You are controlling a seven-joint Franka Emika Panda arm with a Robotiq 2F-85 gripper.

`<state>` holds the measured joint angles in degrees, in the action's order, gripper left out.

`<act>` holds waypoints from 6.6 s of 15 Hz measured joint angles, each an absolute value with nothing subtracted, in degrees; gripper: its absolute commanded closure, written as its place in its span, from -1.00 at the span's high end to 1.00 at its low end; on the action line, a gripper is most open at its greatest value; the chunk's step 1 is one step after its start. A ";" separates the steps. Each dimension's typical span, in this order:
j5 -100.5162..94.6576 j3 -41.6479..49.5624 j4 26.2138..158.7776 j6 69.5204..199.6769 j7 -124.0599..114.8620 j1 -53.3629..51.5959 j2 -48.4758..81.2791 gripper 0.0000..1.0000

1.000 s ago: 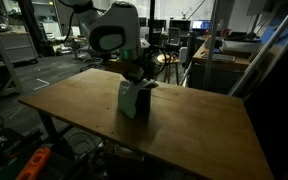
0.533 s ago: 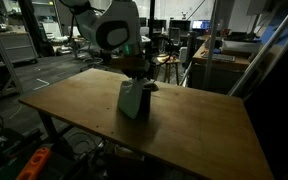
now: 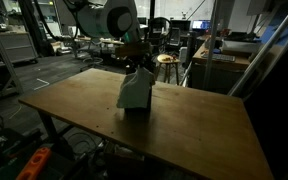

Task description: Pick up the white towel and push it down into the black basket

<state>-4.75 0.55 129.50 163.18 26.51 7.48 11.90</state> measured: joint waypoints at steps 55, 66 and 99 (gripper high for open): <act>-2.16 -2.91 124.77 153.82 19.17 6.61 18.99 -0.93; 10.70 -6.45 125.03 153.82 21.59 10.44 21.45 -0.93; 29.81 -8.92 134.60 153.90 28.60 17.20 13.57 0.29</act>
<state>29.81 -8.92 134.60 153.90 28.60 17.20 13.57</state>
